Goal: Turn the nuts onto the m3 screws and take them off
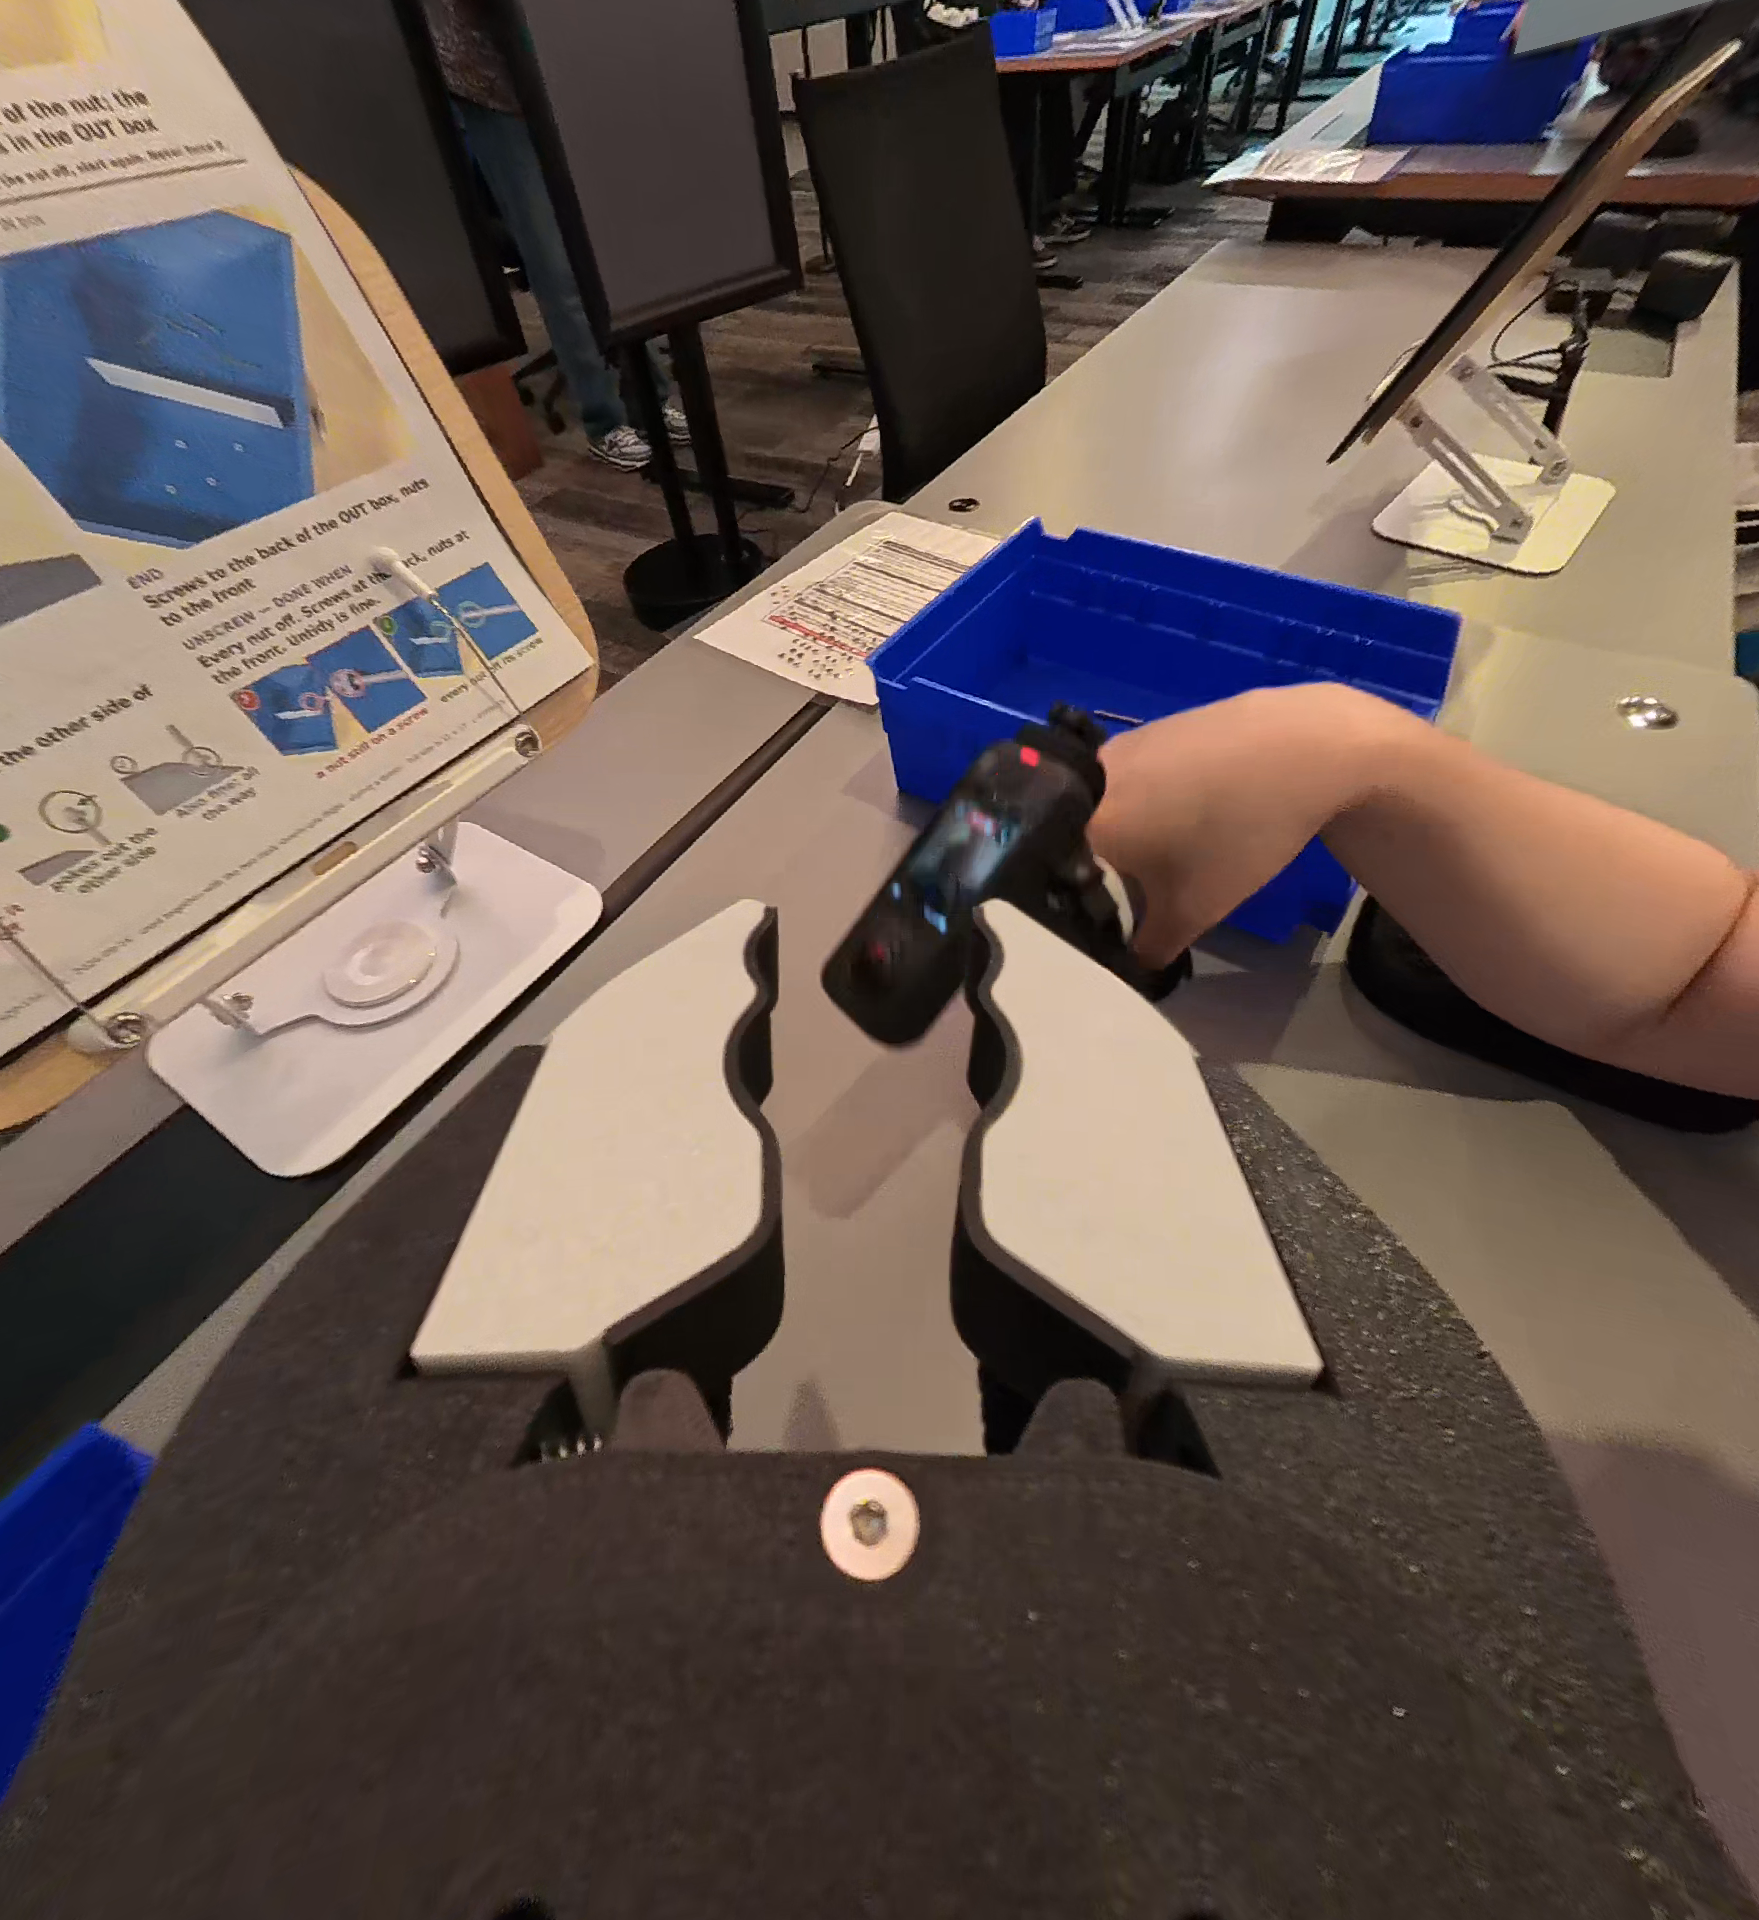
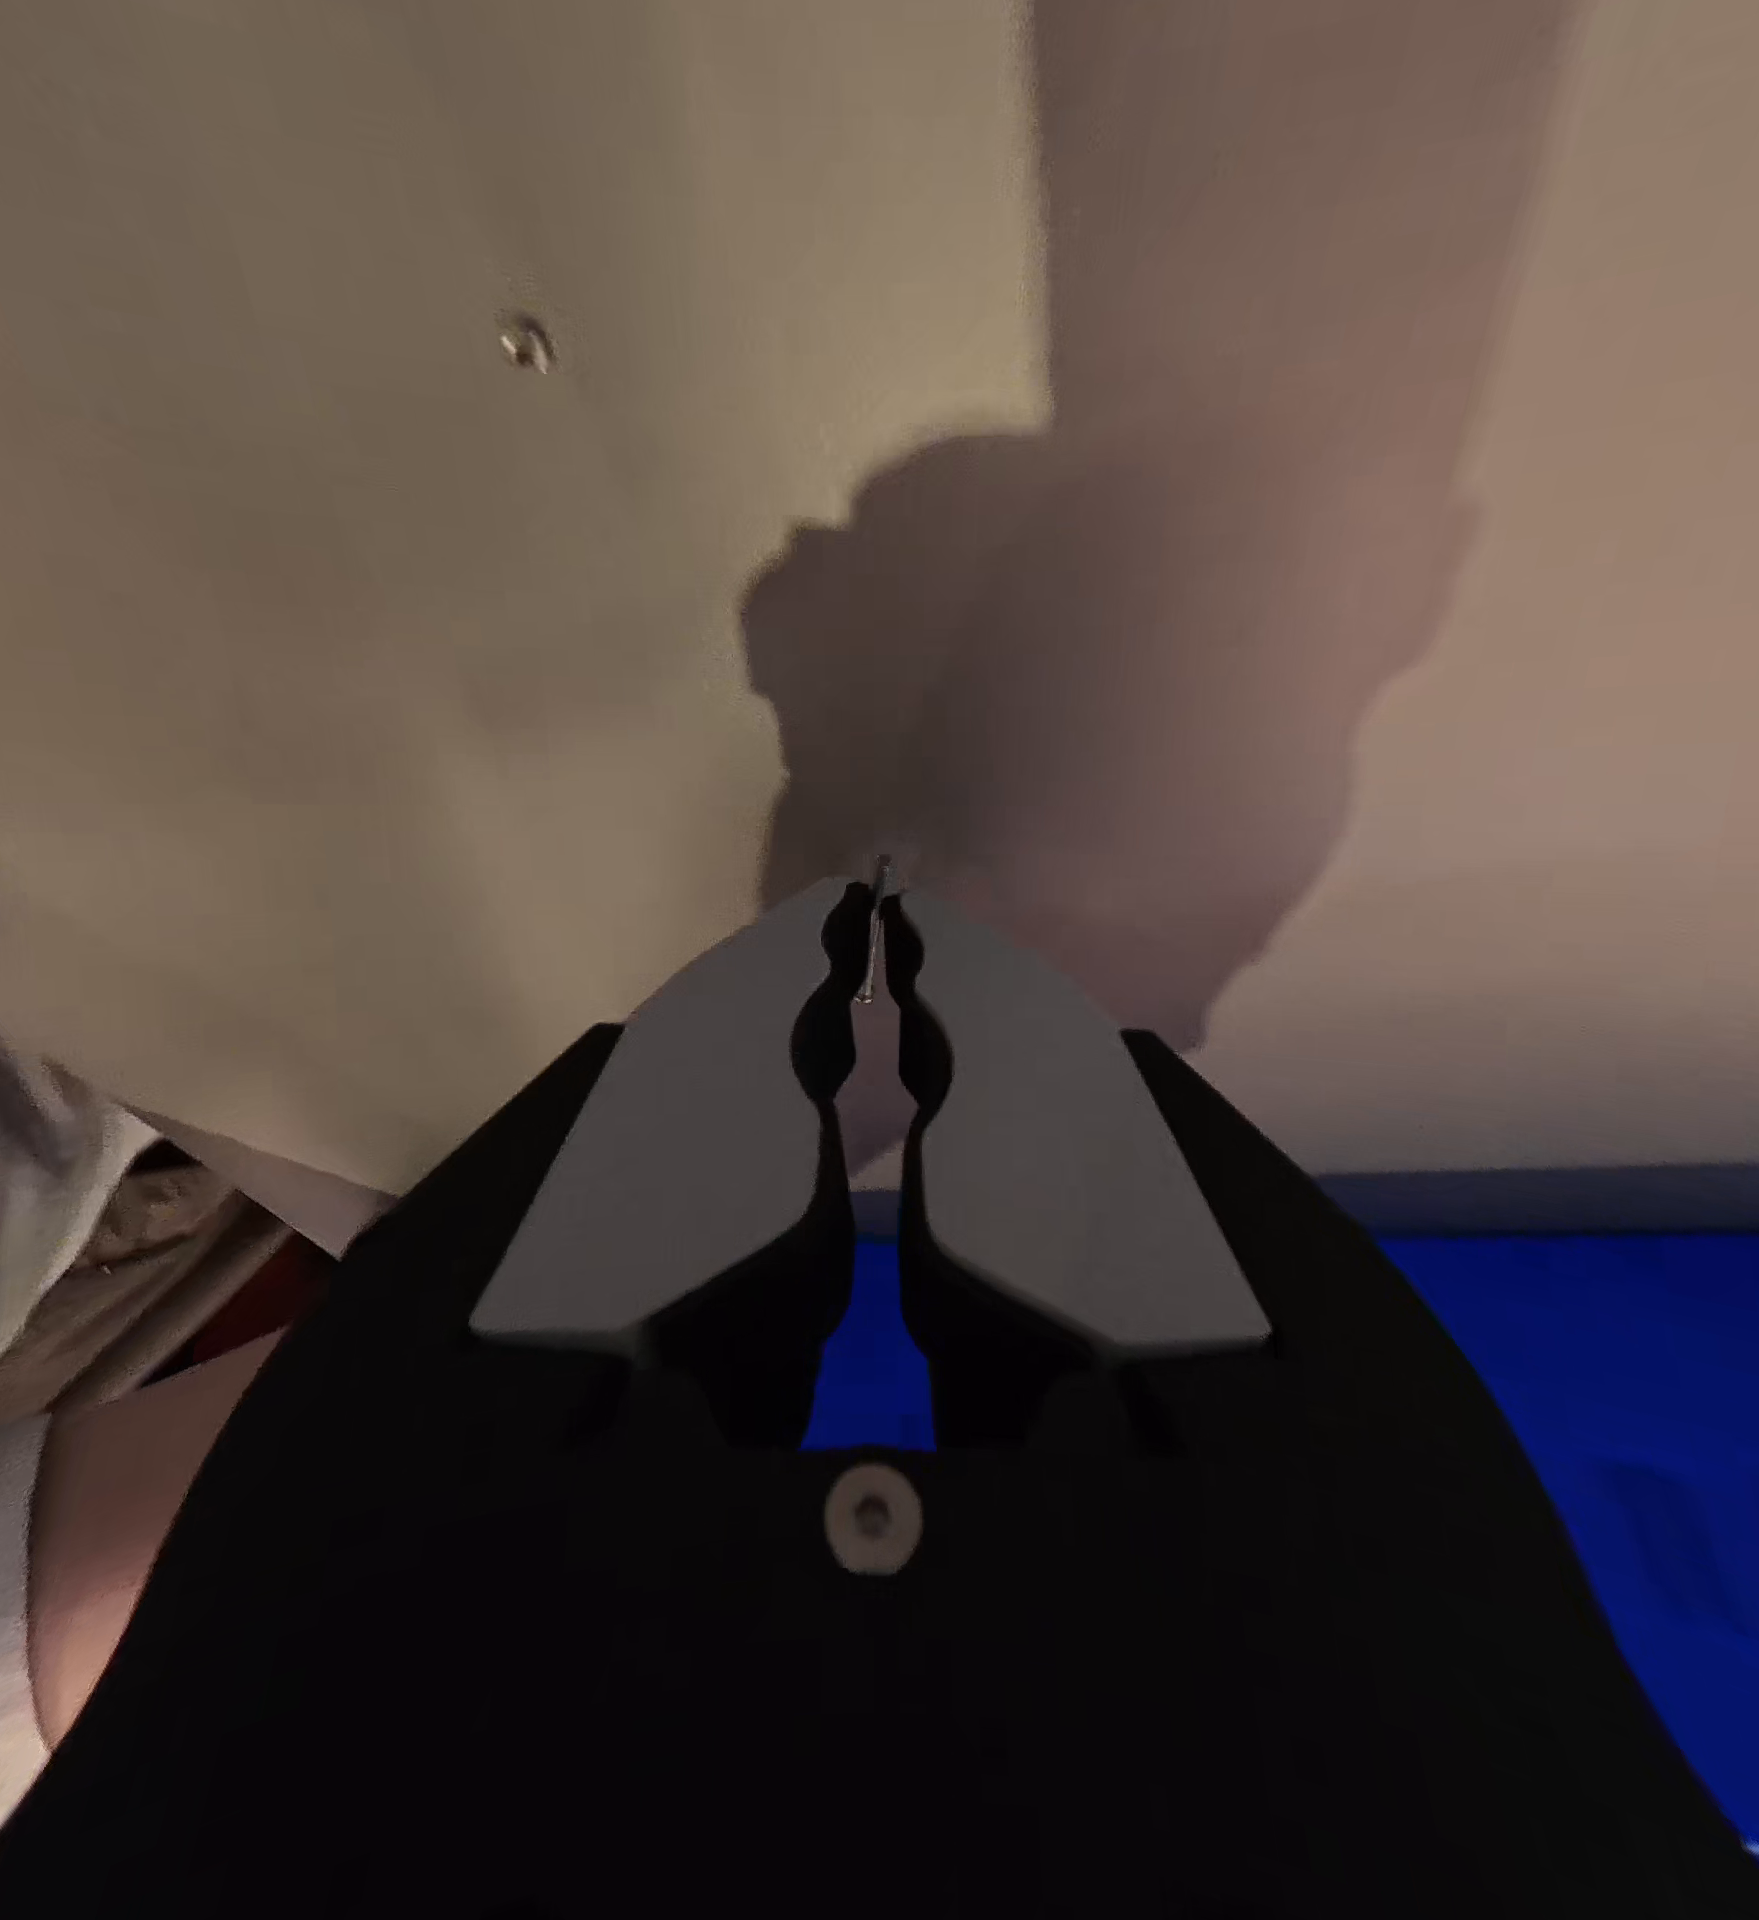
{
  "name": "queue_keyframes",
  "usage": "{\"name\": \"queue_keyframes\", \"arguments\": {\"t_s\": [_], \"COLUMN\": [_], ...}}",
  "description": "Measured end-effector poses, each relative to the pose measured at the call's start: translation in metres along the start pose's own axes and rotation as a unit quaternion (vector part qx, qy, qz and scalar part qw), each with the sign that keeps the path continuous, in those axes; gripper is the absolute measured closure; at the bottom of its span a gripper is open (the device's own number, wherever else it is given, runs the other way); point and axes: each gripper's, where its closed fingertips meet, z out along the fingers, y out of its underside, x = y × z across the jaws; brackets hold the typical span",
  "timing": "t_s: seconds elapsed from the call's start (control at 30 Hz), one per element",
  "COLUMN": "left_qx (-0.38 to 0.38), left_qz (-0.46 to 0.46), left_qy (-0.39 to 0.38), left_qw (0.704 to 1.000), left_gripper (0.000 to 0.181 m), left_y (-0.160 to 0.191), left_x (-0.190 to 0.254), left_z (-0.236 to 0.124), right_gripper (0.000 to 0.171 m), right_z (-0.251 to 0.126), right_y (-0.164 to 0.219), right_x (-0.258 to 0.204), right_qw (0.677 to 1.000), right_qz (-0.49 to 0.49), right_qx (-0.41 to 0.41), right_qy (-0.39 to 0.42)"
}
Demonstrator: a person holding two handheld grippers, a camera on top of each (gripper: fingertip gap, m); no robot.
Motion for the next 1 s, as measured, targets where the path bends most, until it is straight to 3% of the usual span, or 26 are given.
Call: {"name": "queue_keyframes", "arguments": {"t_s": [0.1, 0.17, 0.27, 0.33, 0.5, 0.63, 1.0], "left_qx": [0.012, 0.031, 0.05, 0.054, 0.061, 0.104, 0.07], "left_qz": [-0.029, -0.057, -0.103, -0.131, -0.159, -0.185, -0.226], "left_qy": [0.025, 0.046, 0.132, 0.199, 0.261, 0.283, 0.295], "left_qw": [0.999, 0.997, 0.985, 0.97, 0.95, 0.935, 0.926], "left_gripper": [0.144, 0.143, 0.144, 0.148, 0.149, 0.155, 0.173], "left_y": [0.003, 0.002, 0.004, 0.007, 0.015, 0.005, 0.018], "left_x": [-0.003, -0.003, 0.014, 0.032, 0.053, 0.053, 0.053], "left_z": [0.01, 0.018, 0.034, 0.045, 0.069, 0.065, 0.075], "right_gripper": [0.168, 0.169, 0.169, 0.169, 0.169, 0.169, 0.169], "right_z": [-0.043, -0.09, -0.174, -0.213, -0.238, -0.236, -0.225], "right_y": [-0.013, -0.024, -0.028, -0.023, -0.021, -0.031, -0.047], "right_x": [0.003, 0.002, -0.012, -0.022, -0.049, -0.046, -0.052], "right_qw": [0.988, 0.955, 0.856, 0.794, 0.749, 0.747, 0.749], "right_qz": [0.002, -0.004, -0.025, -0.051, -0.101, -0.085, -0.084], "right_qx": [0.148, 0.288, 0.496, 0.58, 0.616, 0.619, 0.603], "right_qy": [-0.039, -0.071, -0.144, -0.172, -0.219, -0.225, -0.261]}}
